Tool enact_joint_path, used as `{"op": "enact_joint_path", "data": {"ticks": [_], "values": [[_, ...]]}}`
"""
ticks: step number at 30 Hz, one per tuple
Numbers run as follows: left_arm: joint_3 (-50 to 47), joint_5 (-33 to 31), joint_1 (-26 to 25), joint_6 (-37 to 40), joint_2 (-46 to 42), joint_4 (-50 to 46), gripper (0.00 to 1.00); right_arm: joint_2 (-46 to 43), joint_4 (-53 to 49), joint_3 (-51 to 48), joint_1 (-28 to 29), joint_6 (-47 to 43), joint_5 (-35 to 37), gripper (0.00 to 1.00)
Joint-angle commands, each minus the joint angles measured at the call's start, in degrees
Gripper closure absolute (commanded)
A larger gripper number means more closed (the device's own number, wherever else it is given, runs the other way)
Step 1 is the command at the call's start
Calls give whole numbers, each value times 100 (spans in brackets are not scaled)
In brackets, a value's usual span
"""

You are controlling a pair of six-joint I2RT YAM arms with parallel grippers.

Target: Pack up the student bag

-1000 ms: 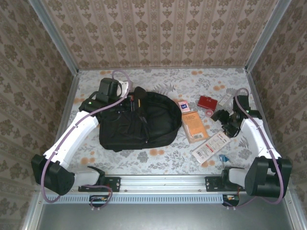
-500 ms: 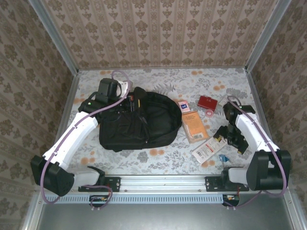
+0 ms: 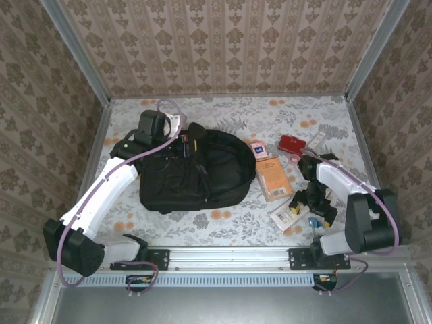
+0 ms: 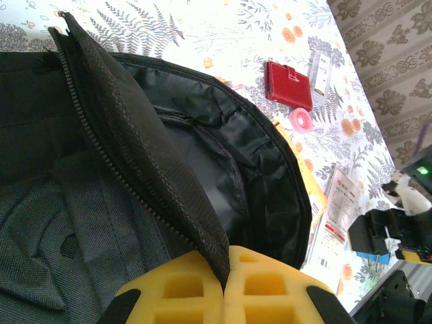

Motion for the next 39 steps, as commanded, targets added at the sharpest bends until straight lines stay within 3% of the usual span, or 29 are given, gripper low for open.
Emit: {"op": "enact_joint_path", "data": {"ticks": [1, 9, 15, 22, 29, 34, 39], "values": [[-22, 95, -26, -2, -150, 98, 100, 186, 270, -90, 24, 161, -281, 3], [-15, 86, -38, 4, -93, 100, 100, 166, 780, -54, 132, 500, -1125, 23], [-4, 92, -34, 10, -67, 82, 100, 239, 975, -97, 182, 558, -1034, 42], [-13, 79, -37, 19, -49, 80, 100, 391, 1007, -110, 182, 522, -748, 51], [10, 83, -34, 22, -33, 67, 100, 188, 864, -49, 182, 490, -554, 71], [30, 92, -33, 14, -14, 41, 100, -21, 594, 172, 183, 418, -445, 78], [118, 85, -33, 9, 8, -16, 100, -218, 297, 547, 182, 310, -367, 77]]}}
